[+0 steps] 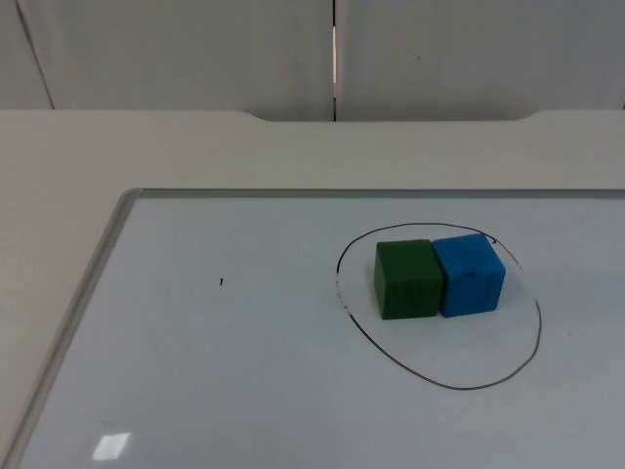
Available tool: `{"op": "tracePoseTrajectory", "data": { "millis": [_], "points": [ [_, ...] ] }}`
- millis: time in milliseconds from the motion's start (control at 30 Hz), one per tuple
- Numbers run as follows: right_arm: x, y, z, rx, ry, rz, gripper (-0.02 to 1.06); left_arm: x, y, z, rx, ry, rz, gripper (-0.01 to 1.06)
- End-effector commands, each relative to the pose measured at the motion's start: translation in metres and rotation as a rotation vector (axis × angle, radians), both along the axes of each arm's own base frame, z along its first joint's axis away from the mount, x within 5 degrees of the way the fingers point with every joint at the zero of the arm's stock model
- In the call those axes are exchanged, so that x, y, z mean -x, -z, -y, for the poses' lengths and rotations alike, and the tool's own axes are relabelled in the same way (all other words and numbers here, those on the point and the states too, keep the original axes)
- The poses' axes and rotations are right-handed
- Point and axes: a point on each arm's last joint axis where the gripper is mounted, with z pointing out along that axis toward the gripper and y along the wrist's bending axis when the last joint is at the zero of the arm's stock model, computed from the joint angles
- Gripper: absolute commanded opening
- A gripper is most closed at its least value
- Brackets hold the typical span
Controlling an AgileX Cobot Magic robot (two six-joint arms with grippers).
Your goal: Push the two cubes into the marked area.
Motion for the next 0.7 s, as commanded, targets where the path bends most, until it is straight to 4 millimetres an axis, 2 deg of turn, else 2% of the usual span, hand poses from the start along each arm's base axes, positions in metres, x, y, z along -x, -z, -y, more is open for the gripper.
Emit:
{"op": "tracePoseTrajectory", "data": {
  "millis": [0, 233, 333, 433, 467, 500, 600, 633, 667],
  "points": [
    [0.0000, 0.0019, -0.0003, 0.002, -0.006, -0.003, 0.00, 0.0001, 0.0017, -0.0004, -0.005, -0.005, -0.002, 0.00],
    [0.0000, 0.0019, -0.0002, -0.002, -0.003, -0.004, 0.00, 0.0001, 0.0017, -0.0004, -0.005, -0.005, -0.002, 0.00],
    [0.0000, 0.0019, -0.0002, -0.002, -0.003, -0.004, 0.04, 0.0001, 0.0017, -0.0004, -0.005, -0.005, -0.002, 0.00],
    [-0.0001, 0.0019, 0.0000, -0.002, 0.000, -0.004, 0.26, 0.0001, 0.0017, -0.0004, -0.005, -0.005, -0.002, 0.00],
    [-0.0001, 0.0019, 0.0000, -0.002, 0.000, -0.004, 0.42, 0.0001, 0.0017, -0.0004, -0.005, -0.005, -0.002, 0.03],
    [-0.0001, 0.0019, 0.0000, -0.002, 0.000, -0.004, 0.42, 0.0001, 0.0017, -0.0004, -0.005, -0.005, -0.002, 0.03],
    [-0.0001, 0.0019, 0.0000, -0.004, 0.001, -0.005, 0.69, 0.0001, 0.0017, -0.0004, -0.005, -0.005, -0.002, 0.22],
    [-0.0002, 0.0019, 0.0004, -0.002, 0.005, -0.004, 0.73, 0.0001, 0.0017, -0.0004, -0.005, -0.005, -0.002, 0.29],
    [-0.0002, 0.0019, 0.0004, -0.002, 0.005, -0.004, 0.73, 0.0001, 0.0017, -0.0004, -0.005, -0.005, -0.002, 0.29]
  ]
}}
